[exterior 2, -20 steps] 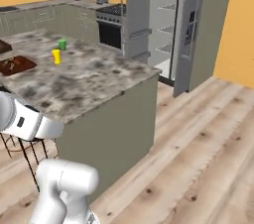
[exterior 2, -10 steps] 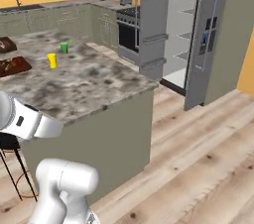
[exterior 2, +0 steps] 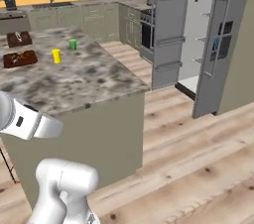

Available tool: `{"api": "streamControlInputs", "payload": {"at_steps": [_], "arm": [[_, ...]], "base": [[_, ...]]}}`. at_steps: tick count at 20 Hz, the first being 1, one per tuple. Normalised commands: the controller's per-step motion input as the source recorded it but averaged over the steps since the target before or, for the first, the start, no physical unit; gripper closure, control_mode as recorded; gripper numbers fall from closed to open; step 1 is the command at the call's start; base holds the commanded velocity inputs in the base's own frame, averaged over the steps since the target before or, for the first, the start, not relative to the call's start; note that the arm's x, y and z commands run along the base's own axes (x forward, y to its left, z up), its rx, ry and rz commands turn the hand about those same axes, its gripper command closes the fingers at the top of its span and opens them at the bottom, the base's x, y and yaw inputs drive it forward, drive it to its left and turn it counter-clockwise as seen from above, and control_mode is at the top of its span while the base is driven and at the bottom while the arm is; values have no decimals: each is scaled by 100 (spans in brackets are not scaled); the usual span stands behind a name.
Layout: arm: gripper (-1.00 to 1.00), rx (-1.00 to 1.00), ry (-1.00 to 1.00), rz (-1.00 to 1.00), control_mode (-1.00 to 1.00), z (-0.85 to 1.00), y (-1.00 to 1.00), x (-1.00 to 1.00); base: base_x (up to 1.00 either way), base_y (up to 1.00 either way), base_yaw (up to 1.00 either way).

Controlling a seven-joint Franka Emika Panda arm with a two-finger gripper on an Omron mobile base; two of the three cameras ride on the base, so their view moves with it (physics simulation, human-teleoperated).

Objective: Gather the garlic and mushroom from the fridge and place them on a tray on the dining counter. Then gather the chicken drumstick and fish from the fridge and place them on the other tray.

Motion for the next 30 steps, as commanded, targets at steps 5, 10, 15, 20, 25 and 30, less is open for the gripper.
{"api": "streamControlInputs", "payload": {"at_steps": [5,10,15,20,25,30], "arm": [[-100,0,0,0,100,0,0,0],[-100,0,0,0,100,0,0,0],[-100,0,0,0,100,0,0,0],[-100,0,0,0,100,0,0,0],[-100,0,0,0,100,0,0,0],[-100,0,0,0,100,0,0,0]], "base": [[7,-85,37],[16,-85,34],[22,-86,33],[27,-84,33],[30,-84,32],[44,-82,30]]}}
